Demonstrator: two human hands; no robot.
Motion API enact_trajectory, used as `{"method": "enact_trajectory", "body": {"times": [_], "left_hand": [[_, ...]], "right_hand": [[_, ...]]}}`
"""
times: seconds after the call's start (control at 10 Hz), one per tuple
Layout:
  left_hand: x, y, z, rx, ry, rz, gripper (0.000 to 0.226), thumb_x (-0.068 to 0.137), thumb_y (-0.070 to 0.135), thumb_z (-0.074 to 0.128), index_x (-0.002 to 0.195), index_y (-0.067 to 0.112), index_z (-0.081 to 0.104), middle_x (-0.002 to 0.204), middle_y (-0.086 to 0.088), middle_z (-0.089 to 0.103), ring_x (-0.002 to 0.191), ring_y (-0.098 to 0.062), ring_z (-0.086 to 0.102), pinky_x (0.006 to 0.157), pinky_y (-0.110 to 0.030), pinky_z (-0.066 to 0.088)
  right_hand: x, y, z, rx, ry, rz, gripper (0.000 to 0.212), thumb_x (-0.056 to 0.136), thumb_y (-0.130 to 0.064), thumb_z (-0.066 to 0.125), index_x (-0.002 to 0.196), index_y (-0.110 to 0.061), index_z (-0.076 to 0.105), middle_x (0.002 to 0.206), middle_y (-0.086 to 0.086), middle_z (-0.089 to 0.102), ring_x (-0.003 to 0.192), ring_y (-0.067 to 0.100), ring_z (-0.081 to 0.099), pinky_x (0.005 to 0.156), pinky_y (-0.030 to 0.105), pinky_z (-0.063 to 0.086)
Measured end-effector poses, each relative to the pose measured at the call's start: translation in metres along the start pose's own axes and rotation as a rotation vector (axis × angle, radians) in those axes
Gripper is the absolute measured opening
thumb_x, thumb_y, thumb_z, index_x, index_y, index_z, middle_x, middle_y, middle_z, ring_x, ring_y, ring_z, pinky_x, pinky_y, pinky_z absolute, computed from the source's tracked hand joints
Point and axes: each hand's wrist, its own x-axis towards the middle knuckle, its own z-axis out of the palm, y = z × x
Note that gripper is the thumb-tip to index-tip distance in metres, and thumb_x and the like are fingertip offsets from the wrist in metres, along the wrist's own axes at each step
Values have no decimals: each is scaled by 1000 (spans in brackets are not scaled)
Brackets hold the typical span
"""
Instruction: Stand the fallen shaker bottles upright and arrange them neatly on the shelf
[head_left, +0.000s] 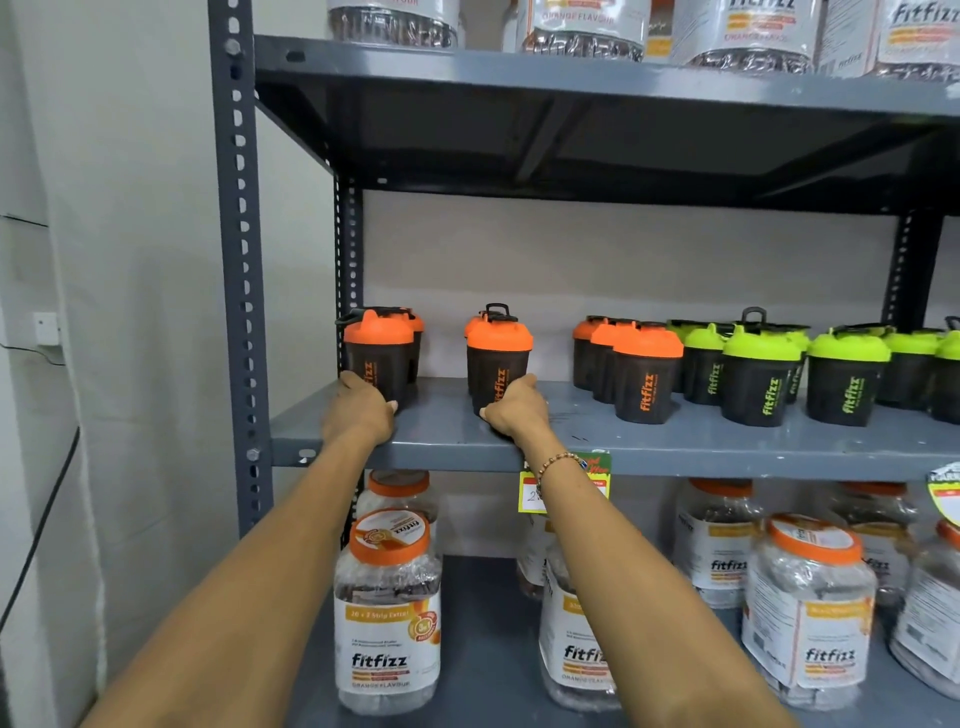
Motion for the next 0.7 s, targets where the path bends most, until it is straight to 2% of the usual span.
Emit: {"method": "enact_trajectory", "body": {"times": [0.2,0.5,0.6,0.7], "left_hand": [[-4,-1,-1,24,-1,9,66,90,30,60,137,-1,26,130,-22,49,118,-38,50,95,-47,44],[-8,1,-6,-64,5,-21,72,88,26,63,139,-1,21,130,-22,50,116,-38,52,95,-48,44],[-23,2,-12,-139,150,22,64,88,23,63,137,0,27,128,-22,50,114,-38,53,91,-47,47],[-49,-1,-10,-240,391,133,44,93,24,53,130,4,38,117,-15,57,104,-32,59,83,-43,51]], "right_hand": [[-2,-2,-2,-10,-31,20,64,81,-19,70,130,-3,33,132,19,53,124,37,50,101,44,45],[-6,-4,-5,6,-80,3,70,81,-22,70,133,-4,27,135,18,48,127,36,46,103,44,42],[-20,-6,-16,79,-62,-60,80,80,-21,73,138,-3,21,143,17,35,133,37,38,109,43,35],[-46,3,-26,109,84,-222,73,87,-16,66,143,-4,21,147,15,29,136,33,36,110,41,34]]}}
